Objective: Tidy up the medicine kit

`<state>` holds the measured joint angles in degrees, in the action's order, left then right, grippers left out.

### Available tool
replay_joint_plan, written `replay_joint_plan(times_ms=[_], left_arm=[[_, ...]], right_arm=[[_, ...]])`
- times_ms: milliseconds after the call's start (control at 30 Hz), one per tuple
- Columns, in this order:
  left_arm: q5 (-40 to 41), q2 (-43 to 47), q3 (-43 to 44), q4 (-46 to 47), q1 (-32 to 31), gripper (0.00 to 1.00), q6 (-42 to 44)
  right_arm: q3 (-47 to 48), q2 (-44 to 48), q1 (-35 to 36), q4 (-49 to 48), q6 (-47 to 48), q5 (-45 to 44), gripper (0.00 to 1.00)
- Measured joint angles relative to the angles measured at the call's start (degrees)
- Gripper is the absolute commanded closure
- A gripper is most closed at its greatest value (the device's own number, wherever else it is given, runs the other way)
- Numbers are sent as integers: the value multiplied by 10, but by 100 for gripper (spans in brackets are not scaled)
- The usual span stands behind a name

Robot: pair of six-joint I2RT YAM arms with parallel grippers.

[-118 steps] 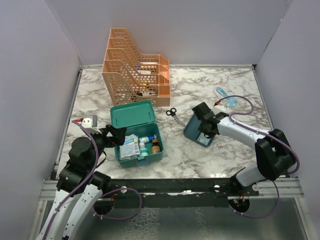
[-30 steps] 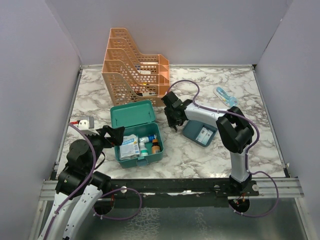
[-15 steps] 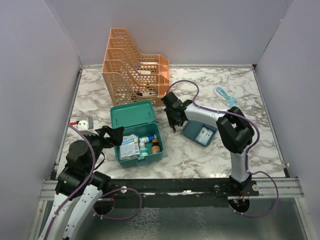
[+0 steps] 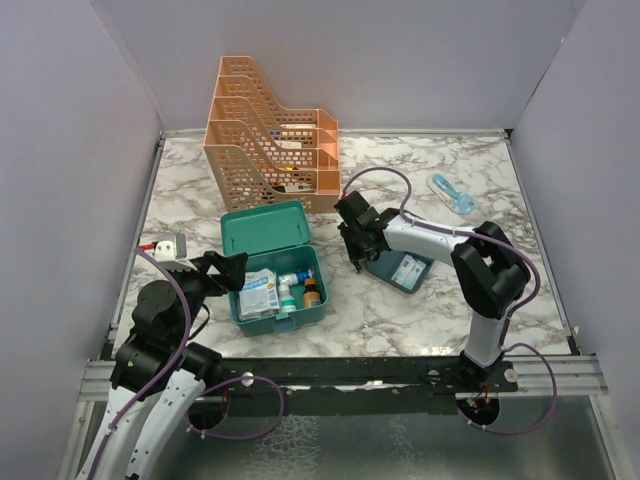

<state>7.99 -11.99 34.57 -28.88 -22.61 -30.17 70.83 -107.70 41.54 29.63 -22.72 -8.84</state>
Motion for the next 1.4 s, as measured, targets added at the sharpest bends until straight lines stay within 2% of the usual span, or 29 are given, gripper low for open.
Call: replay_joint_plan(times_ms=[433, 867, 1100, 1400], left_arm=[[0, 0, 0, 0, 0, 10, 0], [0, 0, 0, 0, 0, 10, 0], [0, 0, 0, 0, 0, 10, 0], [0, 0, 0, 0, 0, 10, 0]], right_arm=[[-33, 90, 0, -66, -37, -8, 95], [-96, 193, -20, -59, -152, -149, 95], [-115, 194, -58, -23, -215, -178, 95], [-120, 163, -88, -13, -224, -166, 95]])
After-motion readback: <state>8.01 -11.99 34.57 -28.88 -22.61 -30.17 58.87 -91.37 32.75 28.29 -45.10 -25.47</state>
